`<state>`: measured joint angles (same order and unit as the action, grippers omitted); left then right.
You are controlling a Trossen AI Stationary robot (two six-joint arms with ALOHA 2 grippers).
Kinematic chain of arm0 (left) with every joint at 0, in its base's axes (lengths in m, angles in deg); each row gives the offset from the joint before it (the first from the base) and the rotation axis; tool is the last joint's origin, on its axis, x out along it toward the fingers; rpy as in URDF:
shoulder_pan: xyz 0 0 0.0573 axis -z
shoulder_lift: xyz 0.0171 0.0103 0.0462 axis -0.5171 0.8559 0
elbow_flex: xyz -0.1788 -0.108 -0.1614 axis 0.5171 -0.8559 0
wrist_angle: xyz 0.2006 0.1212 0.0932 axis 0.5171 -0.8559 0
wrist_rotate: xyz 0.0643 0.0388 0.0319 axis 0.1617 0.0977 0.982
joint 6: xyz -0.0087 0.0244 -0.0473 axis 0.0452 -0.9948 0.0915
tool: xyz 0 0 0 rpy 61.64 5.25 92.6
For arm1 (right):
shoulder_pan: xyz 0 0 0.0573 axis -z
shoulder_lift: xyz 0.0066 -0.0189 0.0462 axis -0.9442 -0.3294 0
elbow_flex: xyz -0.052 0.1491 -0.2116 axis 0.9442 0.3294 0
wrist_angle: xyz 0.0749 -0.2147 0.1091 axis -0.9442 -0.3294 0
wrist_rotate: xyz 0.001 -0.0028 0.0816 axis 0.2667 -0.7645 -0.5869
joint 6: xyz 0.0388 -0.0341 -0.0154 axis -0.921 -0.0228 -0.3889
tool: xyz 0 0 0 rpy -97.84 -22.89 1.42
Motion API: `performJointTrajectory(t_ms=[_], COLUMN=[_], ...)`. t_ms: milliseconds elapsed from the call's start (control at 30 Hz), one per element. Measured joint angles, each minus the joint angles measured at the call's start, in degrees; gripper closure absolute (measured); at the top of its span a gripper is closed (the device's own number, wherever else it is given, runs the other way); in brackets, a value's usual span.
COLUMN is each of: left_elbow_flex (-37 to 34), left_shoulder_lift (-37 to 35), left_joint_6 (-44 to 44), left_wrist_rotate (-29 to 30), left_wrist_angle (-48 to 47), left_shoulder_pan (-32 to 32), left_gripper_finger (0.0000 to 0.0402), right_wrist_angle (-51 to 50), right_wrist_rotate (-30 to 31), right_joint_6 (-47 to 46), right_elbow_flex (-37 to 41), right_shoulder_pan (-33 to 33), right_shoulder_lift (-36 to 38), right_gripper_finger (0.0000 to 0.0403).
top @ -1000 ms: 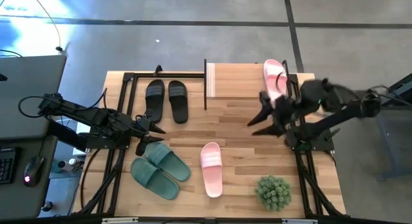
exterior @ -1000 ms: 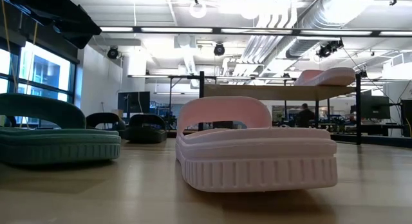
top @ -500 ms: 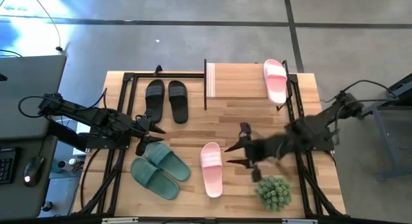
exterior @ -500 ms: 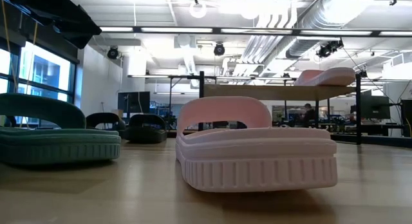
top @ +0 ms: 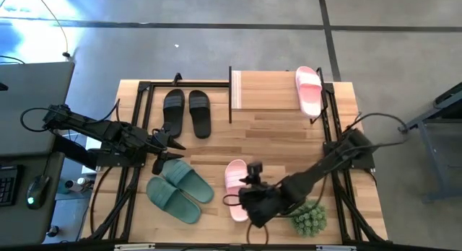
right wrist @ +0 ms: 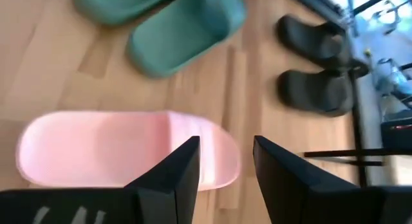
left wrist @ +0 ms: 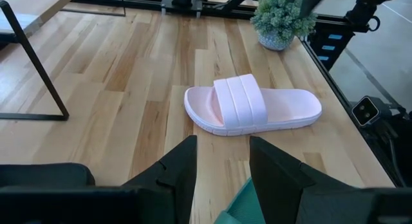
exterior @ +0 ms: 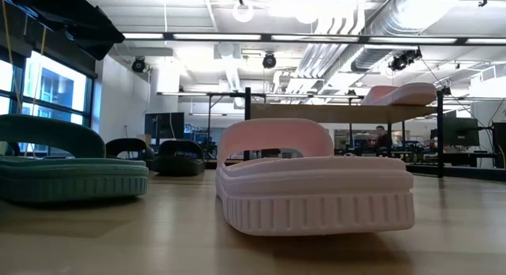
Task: Pick and place slides into the shelf
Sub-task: Put the pink slipper on the shelf
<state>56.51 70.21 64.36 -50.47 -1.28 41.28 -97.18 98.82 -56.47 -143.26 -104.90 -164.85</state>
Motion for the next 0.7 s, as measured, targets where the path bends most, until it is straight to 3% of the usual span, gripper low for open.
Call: performJointTrajectory(t_ms=[200,400,700], left_elbow_flex=[0.0,0.0,0.0], left_shoulder_lift=[0.0,0.0,0.0], left_joint_6=[0.0,0.0,0.0], left_wrist_rotate=[0.0,0.0,0.0], left_wrist_angle=[0.0,0.0,0.0], left_shoulder_pan=[0.0,0.0,0.0], left_gripper_finger=[0.0275,0.0275,0.0275], right_wrist_angle=[-0.1,-0.7,-4.8], right_wrist_rotate=[4.2,3.9,6.7], right_joint_6=[-0.1,-1.5,-7.3], right_elbow_flex=[-0.2,-0.2,-0.2], right_shoulder_pan=[-0.2,-0.7,-0.7], right_shoulder_lift=[-8.0,-14.8,-17.5], right_gripper_finger=[0.0268,0.0281,0.0295])
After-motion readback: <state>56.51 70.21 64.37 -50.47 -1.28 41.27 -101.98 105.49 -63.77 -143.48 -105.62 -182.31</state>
